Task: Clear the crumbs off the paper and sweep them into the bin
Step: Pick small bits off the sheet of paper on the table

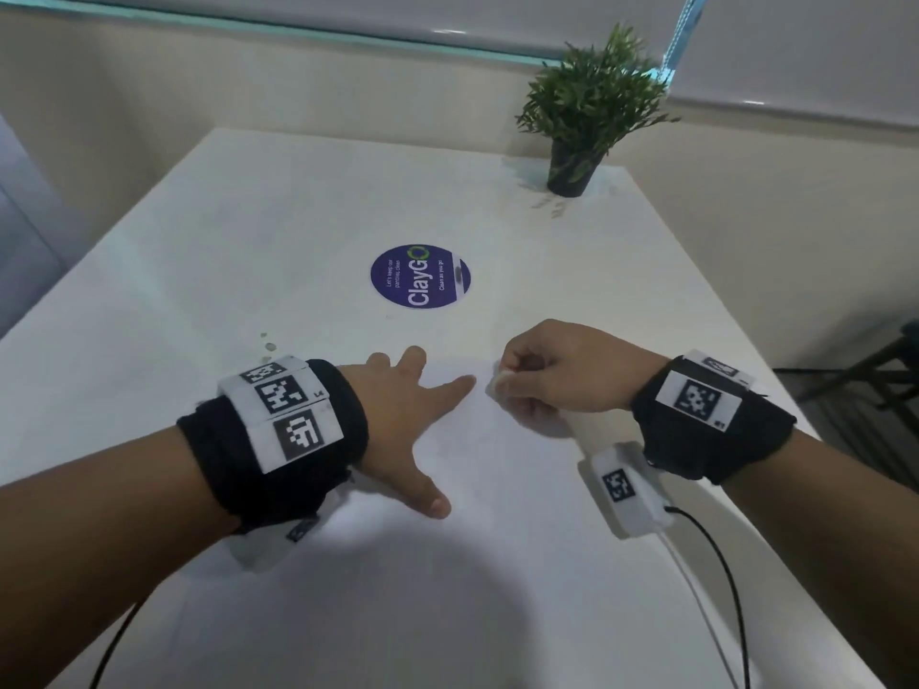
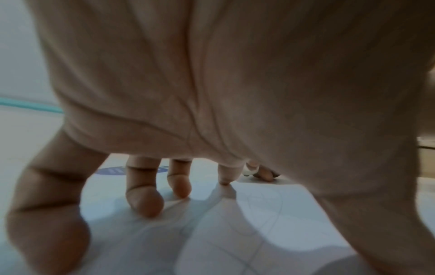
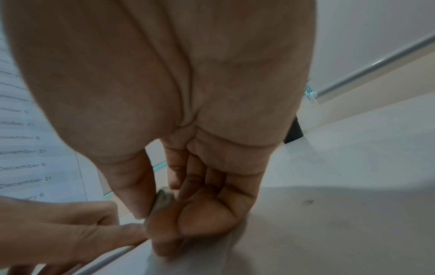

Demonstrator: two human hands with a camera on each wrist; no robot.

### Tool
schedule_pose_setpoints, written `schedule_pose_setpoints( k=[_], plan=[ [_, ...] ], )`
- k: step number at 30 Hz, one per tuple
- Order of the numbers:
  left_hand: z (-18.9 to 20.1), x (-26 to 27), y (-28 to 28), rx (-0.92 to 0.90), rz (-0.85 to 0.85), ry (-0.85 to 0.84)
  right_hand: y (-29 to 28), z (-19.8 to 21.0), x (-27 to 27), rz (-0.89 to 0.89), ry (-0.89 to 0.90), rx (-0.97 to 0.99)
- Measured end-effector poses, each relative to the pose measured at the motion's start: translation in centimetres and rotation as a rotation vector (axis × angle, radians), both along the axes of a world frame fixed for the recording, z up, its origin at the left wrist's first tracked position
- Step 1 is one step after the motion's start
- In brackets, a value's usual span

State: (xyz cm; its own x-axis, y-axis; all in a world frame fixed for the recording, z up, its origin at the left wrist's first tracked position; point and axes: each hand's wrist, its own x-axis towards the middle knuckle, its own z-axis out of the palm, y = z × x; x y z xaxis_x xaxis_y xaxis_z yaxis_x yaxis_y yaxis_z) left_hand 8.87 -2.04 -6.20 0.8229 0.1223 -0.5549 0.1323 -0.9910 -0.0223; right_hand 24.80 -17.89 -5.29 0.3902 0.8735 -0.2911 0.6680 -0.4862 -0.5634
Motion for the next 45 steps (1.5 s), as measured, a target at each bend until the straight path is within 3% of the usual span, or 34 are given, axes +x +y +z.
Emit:
schedule_pose_setpoints(
  k=[8,18,32,35,45],
  plan=[
    [-0.3,0.1,0.4,-0.035,0.022,0.014,1.9,-0.1,0.4,0.097,-0.202,-0.066],
    [-0.3,0.1,0.5,-0.027,0.014,0.01,2.1,0.2,-0.5,0.141,-0.305,-0.112],
    [-0.7,0.0,0.8,-0.033,0.019,0.013,1.9,0.6,-0.5,0.109,-0.328,-0.176],
    [-0.7,0.0,0.9,-0.04,0.02,0.017,1.7,0.6,-1.3,0.17,-0.281,-0.215],
    [-0.8,0.0,0.9,-0.041,0.018,0.005,2.0,0.2,-1.1,0.105,-0.319,-0.176]
  ],
)
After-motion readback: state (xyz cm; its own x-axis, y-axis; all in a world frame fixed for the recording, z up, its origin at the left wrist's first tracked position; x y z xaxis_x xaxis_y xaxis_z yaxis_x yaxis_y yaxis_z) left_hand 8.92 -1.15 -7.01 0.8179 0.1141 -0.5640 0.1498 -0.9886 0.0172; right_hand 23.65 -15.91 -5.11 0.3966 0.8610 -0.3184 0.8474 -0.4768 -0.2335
